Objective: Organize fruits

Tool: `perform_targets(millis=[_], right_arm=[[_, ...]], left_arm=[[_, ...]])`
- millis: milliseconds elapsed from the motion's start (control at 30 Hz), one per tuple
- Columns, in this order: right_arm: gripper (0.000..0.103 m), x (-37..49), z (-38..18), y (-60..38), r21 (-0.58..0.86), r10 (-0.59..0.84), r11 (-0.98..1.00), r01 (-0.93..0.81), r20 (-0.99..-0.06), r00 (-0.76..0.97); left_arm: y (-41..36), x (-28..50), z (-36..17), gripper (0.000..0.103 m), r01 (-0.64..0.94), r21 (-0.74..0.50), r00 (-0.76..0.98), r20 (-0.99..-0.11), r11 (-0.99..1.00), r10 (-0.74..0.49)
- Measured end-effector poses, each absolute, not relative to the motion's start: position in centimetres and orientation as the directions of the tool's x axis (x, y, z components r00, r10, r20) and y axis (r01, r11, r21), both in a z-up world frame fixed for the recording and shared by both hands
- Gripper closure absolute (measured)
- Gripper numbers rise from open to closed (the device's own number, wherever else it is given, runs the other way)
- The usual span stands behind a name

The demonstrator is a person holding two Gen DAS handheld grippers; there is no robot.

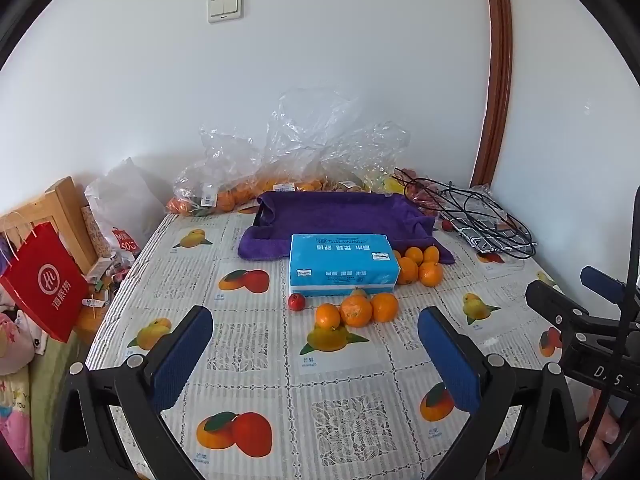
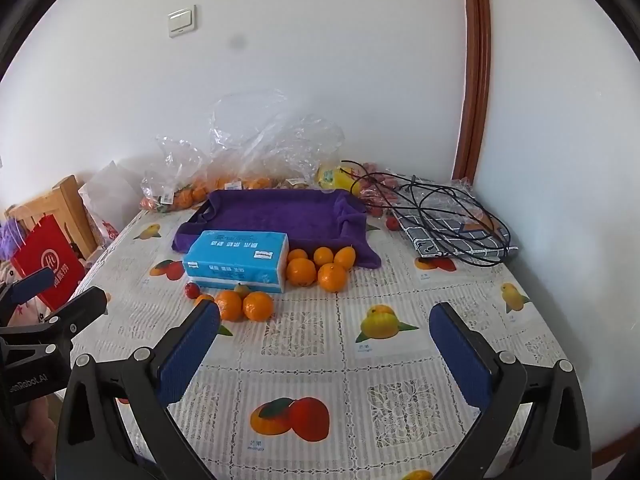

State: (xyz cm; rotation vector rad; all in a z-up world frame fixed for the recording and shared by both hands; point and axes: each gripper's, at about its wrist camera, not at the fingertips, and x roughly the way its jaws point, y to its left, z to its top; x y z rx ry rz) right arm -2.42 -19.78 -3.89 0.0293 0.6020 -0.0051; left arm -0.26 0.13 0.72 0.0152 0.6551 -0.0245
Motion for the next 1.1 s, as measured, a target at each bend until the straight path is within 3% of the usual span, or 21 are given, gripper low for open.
perform_targets(millis=[1100], right_arm=[[0.0, -2.49, -3.66, -19.64, 0.046, 0.021, 0.999, 0.006, -0.559, 0.829]], left_arm=[[0.88, -0.21, 0.49, 0.0, 0.02, -0.016, 0.798, -0.602, 1.0, -0.026]])
